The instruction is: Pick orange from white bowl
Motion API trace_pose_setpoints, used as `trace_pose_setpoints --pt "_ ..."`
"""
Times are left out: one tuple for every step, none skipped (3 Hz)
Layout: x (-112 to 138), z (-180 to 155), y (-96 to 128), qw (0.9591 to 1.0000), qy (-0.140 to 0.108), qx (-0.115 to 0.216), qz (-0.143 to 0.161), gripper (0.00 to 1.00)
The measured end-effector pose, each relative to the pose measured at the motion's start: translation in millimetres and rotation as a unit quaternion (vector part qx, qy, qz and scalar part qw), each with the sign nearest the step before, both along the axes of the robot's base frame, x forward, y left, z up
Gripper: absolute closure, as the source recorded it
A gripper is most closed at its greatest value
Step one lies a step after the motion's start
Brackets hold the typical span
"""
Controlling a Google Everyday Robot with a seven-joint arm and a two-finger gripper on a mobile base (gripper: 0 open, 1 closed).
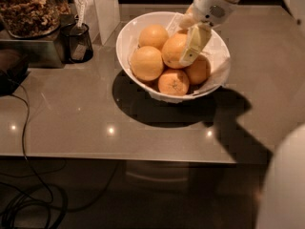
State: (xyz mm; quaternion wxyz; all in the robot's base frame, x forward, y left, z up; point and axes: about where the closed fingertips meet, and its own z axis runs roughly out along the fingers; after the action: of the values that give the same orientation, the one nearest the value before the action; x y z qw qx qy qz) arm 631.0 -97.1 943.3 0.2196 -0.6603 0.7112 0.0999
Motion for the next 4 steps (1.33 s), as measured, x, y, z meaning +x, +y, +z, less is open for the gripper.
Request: trace_pose_setpoints --pt "9.3 -3.9 4.7 0.9999 0.01 -0.003 0.007 0.21" --pt "14.1 -4.3 8.2 0.9998 0.017 -0.006 0.01 0.34" --pt "14.1 0.6 8.0 0.9998 0.017 -0.006 0.01 0.48" --pt "14.1 5.4 7.4 0.9998 0.016 -0.005 0.009 0.67"
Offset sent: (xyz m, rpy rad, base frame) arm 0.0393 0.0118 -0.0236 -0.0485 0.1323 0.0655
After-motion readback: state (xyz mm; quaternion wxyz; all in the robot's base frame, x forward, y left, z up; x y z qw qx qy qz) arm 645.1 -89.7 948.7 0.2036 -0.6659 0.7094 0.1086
